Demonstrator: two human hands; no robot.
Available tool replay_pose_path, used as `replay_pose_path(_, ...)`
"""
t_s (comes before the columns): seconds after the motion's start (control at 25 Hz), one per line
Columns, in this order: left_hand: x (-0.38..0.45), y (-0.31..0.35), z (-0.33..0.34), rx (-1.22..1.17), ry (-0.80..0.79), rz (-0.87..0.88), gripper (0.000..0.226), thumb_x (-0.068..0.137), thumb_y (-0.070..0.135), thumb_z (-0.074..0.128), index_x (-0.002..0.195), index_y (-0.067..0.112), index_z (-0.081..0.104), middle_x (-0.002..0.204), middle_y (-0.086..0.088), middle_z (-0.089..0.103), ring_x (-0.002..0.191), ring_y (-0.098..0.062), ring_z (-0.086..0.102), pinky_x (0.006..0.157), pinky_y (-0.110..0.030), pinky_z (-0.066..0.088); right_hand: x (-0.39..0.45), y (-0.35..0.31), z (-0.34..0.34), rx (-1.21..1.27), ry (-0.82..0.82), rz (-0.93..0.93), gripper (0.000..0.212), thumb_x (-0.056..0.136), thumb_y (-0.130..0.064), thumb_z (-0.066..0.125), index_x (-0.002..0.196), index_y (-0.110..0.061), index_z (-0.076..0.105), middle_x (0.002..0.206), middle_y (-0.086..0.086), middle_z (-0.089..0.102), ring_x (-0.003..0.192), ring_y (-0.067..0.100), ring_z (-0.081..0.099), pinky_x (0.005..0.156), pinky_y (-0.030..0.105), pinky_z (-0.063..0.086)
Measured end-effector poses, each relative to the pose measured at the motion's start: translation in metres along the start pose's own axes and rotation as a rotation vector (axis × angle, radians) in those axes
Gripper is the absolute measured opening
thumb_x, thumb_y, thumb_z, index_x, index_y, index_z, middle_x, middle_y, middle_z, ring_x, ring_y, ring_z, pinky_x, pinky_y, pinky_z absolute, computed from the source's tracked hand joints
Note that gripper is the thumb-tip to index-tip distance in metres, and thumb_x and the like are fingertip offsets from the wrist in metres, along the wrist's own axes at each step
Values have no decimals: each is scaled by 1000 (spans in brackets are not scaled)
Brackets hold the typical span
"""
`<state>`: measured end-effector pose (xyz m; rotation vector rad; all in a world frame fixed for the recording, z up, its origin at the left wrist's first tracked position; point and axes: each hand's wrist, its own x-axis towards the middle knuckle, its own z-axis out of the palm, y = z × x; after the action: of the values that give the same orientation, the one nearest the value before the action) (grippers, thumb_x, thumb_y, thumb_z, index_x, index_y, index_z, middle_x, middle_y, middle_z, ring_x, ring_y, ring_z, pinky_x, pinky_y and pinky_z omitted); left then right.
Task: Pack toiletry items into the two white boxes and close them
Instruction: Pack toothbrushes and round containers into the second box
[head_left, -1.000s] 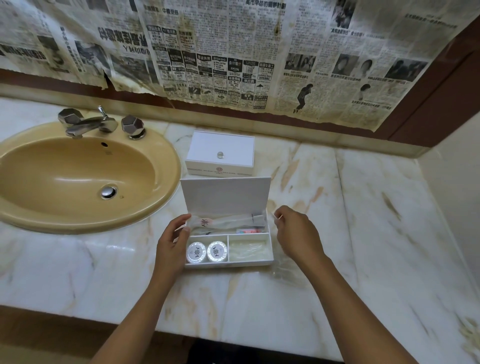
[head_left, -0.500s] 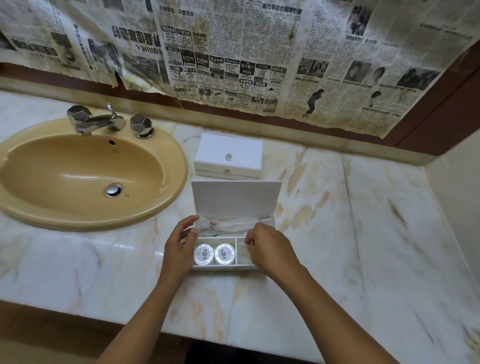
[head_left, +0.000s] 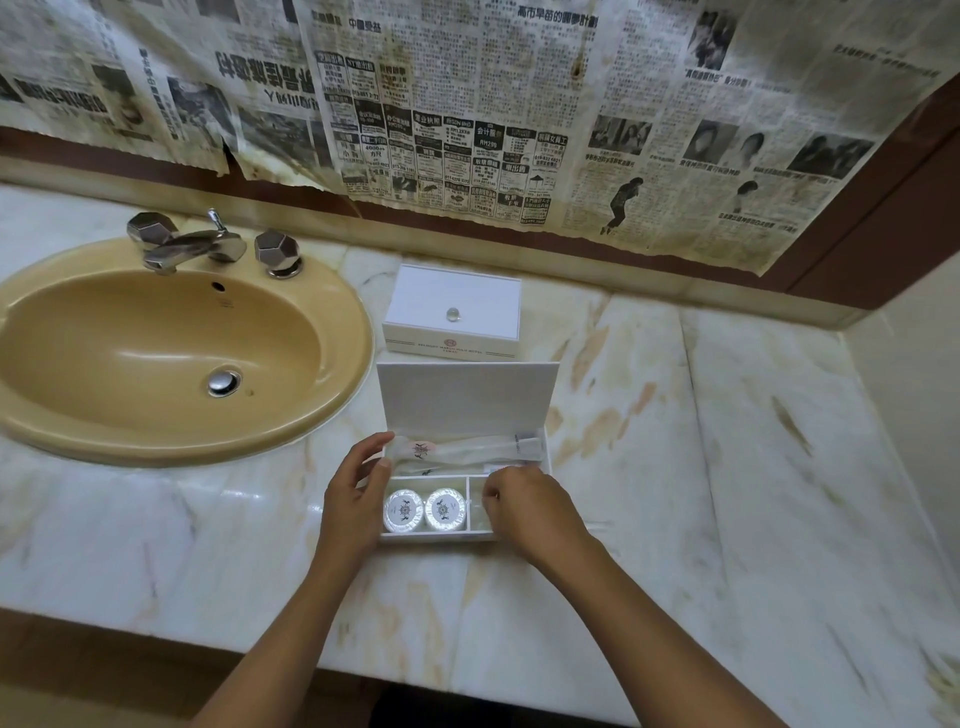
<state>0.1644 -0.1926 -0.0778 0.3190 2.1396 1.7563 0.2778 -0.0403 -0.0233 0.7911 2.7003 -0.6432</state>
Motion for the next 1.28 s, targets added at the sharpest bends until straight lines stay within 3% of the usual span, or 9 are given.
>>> replay_pose_path(0.12,0,0,0,2,0,6,31,98,4,52,112,30,63,113,15,62,93,14,58,77,-1,40,-3,0,3,8,-52,-20,20,86,-6,45,75,-17,57,79,7,55,75,25,45,63,24,32)
replay_pose_path(0.28,0,-1,1,9,5,9,31,98,5,52,111,31,63,114,12,62,95,14,57,77,-1,40,-7,8,-6,89,-9,-45,24,85,-9,44,65,-20,52,74,3,54,70,22,46,49,24,30)
replay_pose_path(0.44,1,-3,1,23,13,2,29,98,6,52,114,28,63,118,6,63,97,14,57,79,-1,40,-11,17,-29,211,151,-51,21,92,-18,51,91,-18,71,86,0,70,78,18,61,69,28,50)
replay_pose_path(0.6,1,-5,1,30,12,2,30,99,7,51,114,30,63,122,2,63,100,8,59,80,-3,42,-11,41,-45,234,265,34,21,94,-18,53,103,-17,71,98,-1,70,87,18,64,77,28,50)
replay_pose_path(0.8,0,-3,2,57,29,5,31,99,7,51,112,32,62,120,3,62,97,16,56,78,0,40,-11,81,-34,140,126,190,25,92,-18,58,115,-22,65,116,-1,62,102,17,59,87,26,45)
replay_pose_path(0.96,0,-2,3,60,30,19,30,99,5,50,113,28,62,119,2,62,98,17,56,79,0,40,-14,90,-18,69,7,207,34,87,-13,58,120,-22,62,120,-1,57,111,18,55,89,27,43)
replay_pose_path(1.28,0,-2,2,58,20,18,32,99,6,50,110,33,62,121,1,62,99,15,57,80,-1,41,-13,89,1,46,-33,225,27,83,-4,52,97,-20,68,105,-1,62,101,20,56,80,28,46)
